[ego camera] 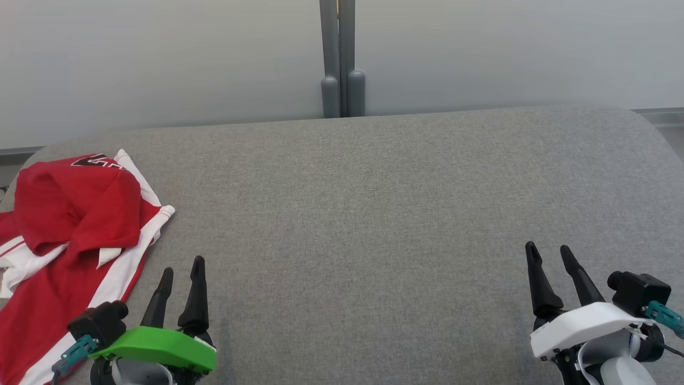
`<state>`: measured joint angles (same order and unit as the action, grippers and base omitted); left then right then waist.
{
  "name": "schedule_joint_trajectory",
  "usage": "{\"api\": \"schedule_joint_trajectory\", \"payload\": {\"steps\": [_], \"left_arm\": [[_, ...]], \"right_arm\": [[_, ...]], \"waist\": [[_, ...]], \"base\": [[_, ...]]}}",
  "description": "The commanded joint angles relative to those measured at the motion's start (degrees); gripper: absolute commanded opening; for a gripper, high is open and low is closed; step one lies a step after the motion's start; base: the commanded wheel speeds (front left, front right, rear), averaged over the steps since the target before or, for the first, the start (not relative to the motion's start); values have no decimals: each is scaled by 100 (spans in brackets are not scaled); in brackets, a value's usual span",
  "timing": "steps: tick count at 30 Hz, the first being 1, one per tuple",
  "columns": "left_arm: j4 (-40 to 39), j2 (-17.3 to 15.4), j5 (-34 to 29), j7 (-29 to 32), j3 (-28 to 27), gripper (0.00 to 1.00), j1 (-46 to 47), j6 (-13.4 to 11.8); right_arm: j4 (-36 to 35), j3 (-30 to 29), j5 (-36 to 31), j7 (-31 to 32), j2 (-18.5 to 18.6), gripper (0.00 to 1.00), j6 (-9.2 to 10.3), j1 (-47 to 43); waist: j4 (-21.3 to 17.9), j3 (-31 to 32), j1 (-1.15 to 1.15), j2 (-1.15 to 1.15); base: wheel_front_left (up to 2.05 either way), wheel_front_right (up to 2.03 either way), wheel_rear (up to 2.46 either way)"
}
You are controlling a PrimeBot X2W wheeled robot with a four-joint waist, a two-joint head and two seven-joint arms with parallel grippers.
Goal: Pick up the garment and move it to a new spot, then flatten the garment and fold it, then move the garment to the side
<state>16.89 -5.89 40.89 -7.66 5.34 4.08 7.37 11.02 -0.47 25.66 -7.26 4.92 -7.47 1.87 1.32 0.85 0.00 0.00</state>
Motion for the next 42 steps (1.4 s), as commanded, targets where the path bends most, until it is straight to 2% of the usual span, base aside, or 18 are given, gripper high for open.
{"api": "schedule_joint_trajectory", "payload": {"steps": [1,15,31,42], "left_arm": [[-38,-65,-190,-46,31,100,73,16],[-58,-204,-1179,-266,179,100,130,18],[39,-297,-1877,-454,426,100,146,19],[257,-288,-2257,-579,345,100,124,19]], "right_arm": [[-33,15,-186,-65,39,100,-2,7],[-37,-109,-1046,-287,61,100,-2,-88],[-74,-39,-1624,-489,171,100,-3,-166],[-87,-44,-1997,-615,221,100,-2,-252]], "waist": [[8,-2,0,0],[61,-22,0,0],[85,-8,0,0],[98,-7,0,0]], "base": [[0,0,0],[0,0,0],[0,0,0],[0,0,0]]}}
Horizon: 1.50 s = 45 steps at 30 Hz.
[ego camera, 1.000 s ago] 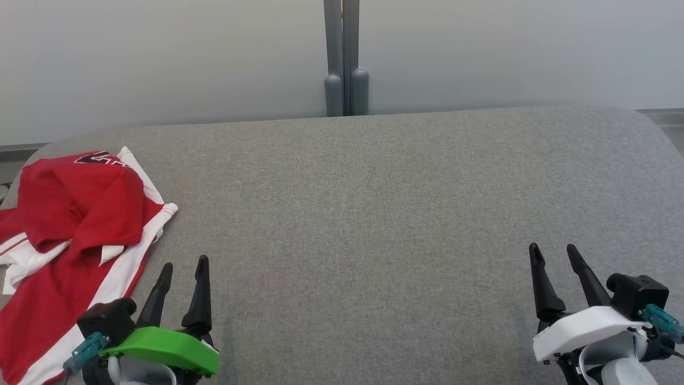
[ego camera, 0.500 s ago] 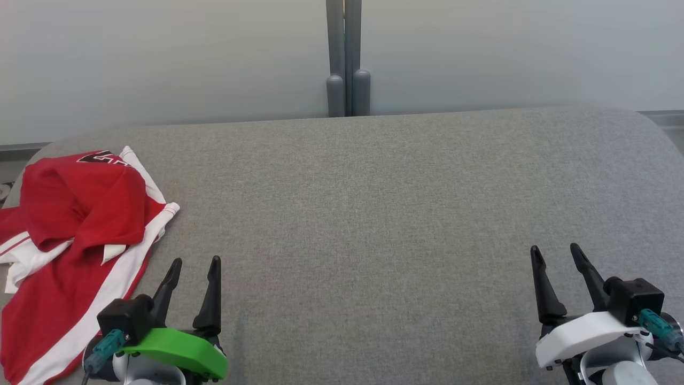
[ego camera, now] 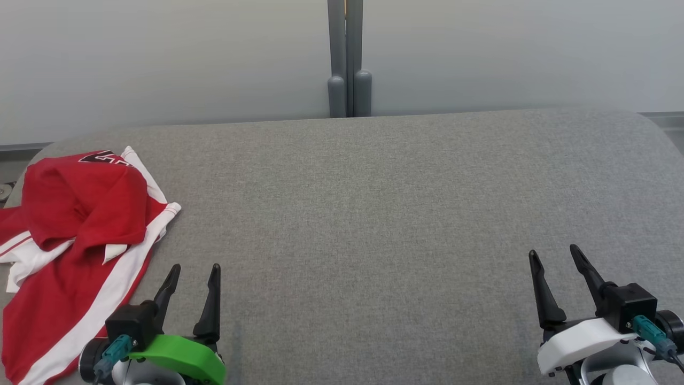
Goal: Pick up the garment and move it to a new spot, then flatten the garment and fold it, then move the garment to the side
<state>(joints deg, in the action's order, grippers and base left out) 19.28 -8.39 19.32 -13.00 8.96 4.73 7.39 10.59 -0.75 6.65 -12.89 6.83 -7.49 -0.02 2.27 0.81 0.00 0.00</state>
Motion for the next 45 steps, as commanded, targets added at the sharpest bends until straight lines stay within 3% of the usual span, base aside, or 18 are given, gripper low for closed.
{"api": "schedule_joint_trajectory", "payload": {"steps": [1,18,39,45], "left_arm": [[36,-32,-107,-52,-37,100,68,17],[186,13,-540,-236,-251,100,222,18],[256,-9,-485,-222,-253,100,138,18],[219,20,-489,-222,-243,100,180,18]], "right_arm": [[-35,-31,-128,-63,30,100,0,-73],[-56,-197,-741,-247,-16,100,0,-42],[-43,-301,-760,-240,13,100,0,-75],[-110,-254,-773,-240,21,100,0,-100]], "waist": [[6,-4,0,0],[45,-67,0,0],[86,-15,0,0],[293,-3,0,0]], "base": [[0,0,0],[0,0,0],[0,0,0],[0,0,0]]}}
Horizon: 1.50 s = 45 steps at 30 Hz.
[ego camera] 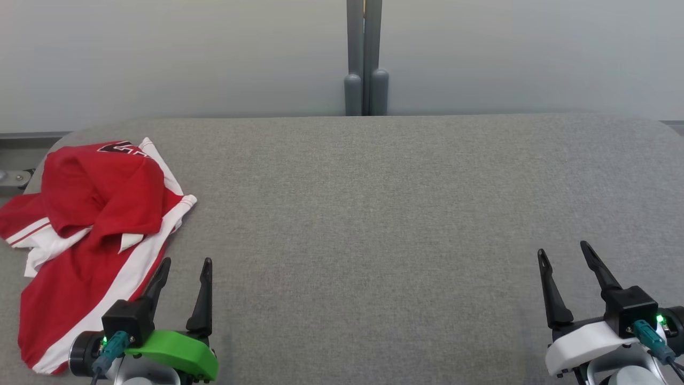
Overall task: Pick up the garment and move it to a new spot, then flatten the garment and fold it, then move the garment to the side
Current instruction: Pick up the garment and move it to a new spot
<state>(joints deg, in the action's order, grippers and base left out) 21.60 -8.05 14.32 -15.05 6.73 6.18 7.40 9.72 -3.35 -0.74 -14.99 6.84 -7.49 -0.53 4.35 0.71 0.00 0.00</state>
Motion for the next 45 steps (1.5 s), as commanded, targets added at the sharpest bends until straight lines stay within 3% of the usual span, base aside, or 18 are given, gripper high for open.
{"api": "schedule_joint_trajectory", "payload": {"steps": [1,19,30,38,45], "left_arm": [[-18,-8,8,-17,-33,100,30,16],[-43,-139,-38,-11,-414,100,-191,16],[31,-15,34,-10,-523,100,4,17],[1089,92,308,30,-97,100,1651,17],[2268,-4,973,538,335,100,3193,17]], "right_arm": [[-27,34,-37,-30,22,100,0,-55],[147,568,47,-26,-104,100,1,80],[57,766,61,-26,-5,100,2,187],[-165,965,-33,-26,374,100,2,805],[-323,1068,-108,-25,650,100,4,1311]], "waist": [[148,14,0,0],[2280,225,0,0],[2211,-12,0,0],[1652,-1042,0,0],[1114,-1930,0,0]], "base": [[0,0,0],[0,0,0],[0,0,0],[0,0,0],[0,0,0]]}}
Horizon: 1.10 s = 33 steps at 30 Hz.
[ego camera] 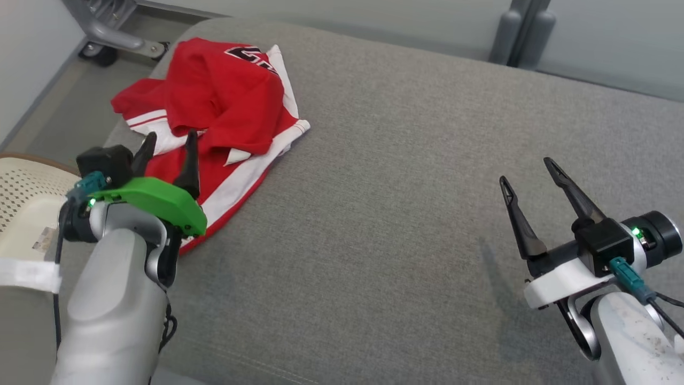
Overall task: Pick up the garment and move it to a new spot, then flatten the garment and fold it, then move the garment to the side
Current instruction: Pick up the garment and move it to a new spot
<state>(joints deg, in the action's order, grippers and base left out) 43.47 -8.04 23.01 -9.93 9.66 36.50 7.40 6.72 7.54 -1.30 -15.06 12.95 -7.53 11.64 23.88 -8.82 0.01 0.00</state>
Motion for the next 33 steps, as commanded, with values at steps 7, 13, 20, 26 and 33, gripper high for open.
{"api": "schedule_joint_trajectory", "payload": {"steps": [7,13,20,26,33], "left_arm": [[999,-258,704,282,277,100,900,16],[1783,-415,822,240,225,100,1321,-44],[2434,-485,823,295,263,31,1524,-105],[2662,-497,764,86,360,0,1621,-67],[2676,-532,705,-293,427,0,1724,-88]], "right_arm": [[-95,-97,-69,-18,60,100,8,212],[-138,-101,-90,-19,-17,100,8,275],[-111,-136,-73,-19,-88,100,8,249],[-60,-160,-51,-19,-172,100,8,147],[81,-143,4,-19,-273,100,8,35]], "waist": [[-1201,-1293,-1,0],[-1394,-1438,-1,0],[-1484,-1464,-1,0],[-1463,-1351,-1,0],[-1403,-1042,-1,0]], "base": [[0,0,0],[0,0,0],[0,0,0],[0,0,0],[0,0,0]]}}
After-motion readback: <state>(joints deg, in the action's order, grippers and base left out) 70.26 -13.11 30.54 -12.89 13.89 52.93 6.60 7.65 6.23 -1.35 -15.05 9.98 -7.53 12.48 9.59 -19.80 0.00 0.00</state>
